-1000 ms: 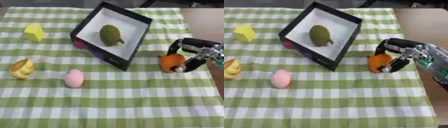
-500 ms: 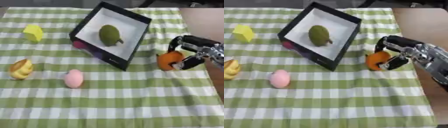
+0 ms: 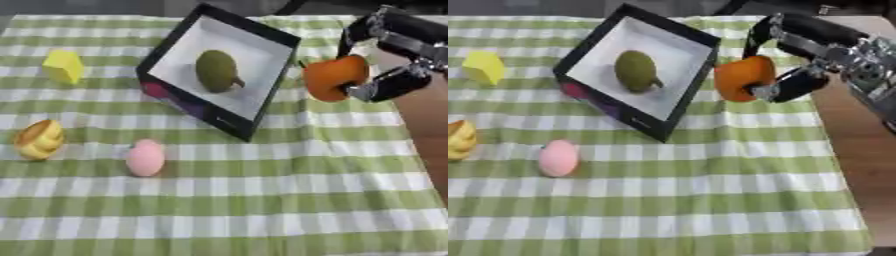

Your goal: Pick up objects on the table and place them in the box.

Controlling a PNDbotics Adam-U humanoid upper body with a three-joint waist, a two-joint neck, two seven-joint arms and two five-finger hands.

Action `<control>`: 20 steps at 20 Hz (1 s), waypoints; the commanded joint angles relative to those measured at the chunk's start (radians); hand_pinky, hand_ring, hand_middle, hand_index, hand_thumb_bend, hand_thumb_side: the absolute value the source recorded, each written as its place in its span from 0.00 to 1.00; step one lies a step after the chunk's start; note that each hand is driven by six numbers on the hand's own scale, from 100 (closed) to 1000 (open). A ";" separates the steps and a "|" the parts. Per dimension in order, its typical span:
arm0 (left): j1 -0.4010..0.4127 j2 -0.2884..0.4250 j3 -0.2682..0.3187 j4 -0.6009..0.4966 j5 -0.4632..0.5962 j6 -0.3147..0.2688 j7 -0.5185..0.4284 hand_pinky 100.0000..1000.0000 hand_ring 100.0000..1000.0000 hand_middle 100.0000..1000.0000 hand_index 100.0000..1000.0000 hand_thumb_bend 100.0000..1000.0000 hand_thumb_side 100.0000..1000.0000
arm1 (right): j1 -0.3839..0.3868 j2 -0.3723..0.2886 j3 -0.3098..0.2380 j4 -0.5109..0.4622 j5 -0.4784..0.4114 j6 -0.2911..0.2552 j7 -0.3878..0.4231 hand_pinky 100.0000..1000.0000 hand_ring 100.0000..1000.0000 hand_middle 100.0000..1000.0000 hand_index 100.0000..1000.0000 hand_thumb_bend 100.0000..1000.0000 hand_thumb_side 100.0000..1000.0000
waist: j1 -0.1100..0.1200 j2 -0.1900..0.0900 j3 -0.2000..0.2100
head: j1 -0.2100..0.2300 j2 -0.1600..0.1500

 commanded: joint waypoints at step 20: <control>0.004 0.035 -0.012 -0.010 0.000 -0.002 -0.017 0.99 0.63 0.69 0.78 0.19 0.78 | -0.722 0.340 0.242 0.711 0.202 -0.166 0.240 0.79 0.65 0.49 0.48 0.18 0.00 | -0.011 -0.033 0.076 | -0.069 -0.003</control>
